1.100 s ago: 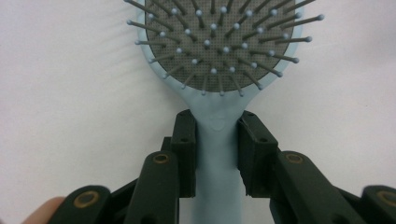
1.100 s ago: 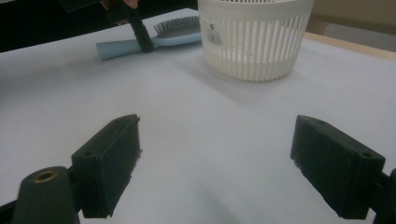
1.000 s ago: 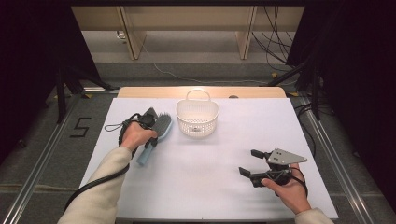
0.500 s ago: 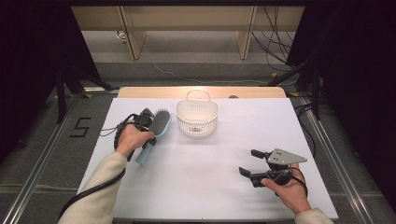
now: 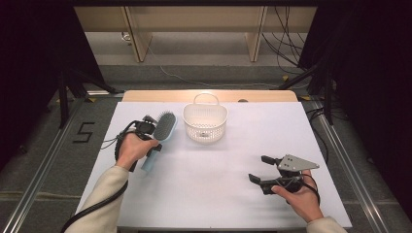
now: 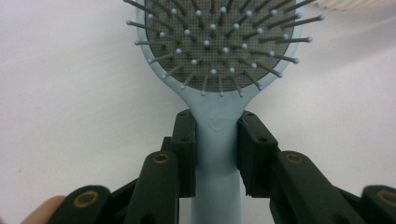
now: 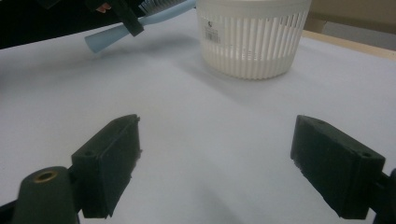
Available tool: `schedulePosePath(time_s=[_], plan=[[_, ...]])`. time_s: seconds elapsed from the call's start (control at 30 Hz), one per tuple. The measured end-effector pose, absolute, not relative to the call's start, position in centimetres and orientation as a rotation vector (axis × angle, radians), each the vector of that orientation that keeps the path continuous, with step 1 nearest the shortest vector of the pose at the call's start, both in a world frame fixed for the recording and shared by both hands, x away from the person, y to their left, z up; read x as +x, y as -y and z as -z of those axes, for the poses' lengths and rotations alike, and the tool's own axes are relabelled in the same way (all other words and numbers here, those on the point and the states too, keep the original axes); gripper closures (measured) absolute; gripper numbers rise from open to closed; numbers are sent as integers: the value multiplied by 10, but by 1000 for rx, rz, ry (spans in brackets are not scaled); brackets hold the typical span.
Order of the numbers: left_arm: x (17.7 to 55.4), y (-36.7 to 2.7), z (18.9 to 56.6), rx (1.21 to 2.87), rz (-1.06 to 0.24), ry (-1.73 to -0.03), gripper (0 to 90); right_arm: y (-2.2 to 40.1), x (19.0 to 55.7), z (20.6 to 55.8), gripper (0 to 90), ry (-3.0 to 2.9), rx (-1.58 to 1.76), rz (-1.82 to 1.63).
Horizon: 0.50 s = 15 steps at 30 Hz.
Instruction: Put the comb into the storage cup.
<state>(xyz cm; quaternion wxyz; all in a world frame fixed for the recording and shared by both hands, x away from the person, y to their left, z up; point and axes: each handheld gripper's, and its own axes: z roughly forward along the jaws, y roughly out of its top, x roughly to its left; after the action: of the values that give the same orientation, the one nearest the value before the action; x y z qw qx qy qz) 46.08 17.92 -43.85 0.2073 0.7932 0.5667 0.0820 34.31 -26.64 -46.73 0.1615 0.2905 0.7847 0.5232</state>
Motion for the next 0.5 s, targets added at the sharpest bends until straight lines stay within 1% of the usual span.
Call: schedulePosePath(time_s=[0.5], plan=[[458, -190, 435, 2143, -256, -1574, 701, 266, 342, 466, 164, -2244, 823, -1493]])
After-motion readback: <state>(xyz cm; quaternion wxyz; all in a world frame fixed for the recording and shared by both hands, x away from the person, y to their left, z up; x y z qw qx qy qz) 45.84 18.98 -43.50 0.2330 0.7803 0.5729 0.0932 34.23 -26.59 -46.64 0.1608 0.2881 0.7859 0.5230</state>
